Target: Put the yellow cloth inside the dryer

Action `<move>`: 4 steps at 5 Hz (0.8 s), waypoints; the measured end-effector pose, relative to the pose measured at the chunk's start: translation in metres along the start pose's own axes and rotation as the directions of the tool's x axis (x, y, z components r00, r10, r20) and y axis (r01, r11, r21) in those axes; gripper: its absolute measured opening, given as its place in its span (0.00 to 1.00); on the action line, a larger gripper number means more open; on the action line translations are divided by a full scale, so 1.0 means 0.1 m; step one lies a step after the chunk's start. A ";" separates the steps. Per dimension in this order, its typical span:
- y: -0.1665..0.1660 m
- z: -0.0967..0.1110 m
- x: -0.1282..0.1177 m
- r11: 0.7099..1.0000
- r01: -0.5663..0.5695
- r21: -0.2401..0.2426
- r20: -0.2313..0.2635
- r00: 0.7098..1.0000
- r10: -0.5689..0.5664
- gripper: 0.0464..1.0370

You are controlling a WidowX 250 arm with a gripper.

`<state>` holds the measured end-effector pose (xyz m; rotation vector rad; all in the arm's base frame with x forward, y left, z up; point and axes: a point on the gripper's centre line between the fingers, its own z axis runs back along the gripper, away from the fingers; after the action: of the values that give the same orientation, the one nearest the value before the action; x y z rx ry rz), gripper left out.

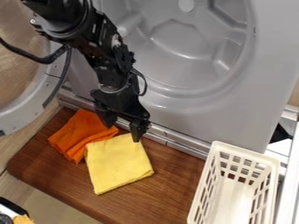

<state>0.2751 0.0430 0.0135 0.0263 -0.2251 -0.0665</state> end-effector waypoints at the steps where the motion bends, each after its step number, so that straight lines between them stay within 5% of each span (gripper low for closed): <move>1: -0.01 -0.06 -0.04 1.000 0.001 -0.005 -0.022 1.000 -0.001 0.96; 2: -0.03 -0.22 -0.13 1.000 -0.005 -0.013 -0.055 0.998 0.004 0.96; 4: -0.04 -0.57 -0.30 0.998 -0.020 -0.060 -0.012 1.000 0.019 0.96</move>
<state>0.2589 0.0417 -0.0490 -0.0351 -0.2117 -0.0533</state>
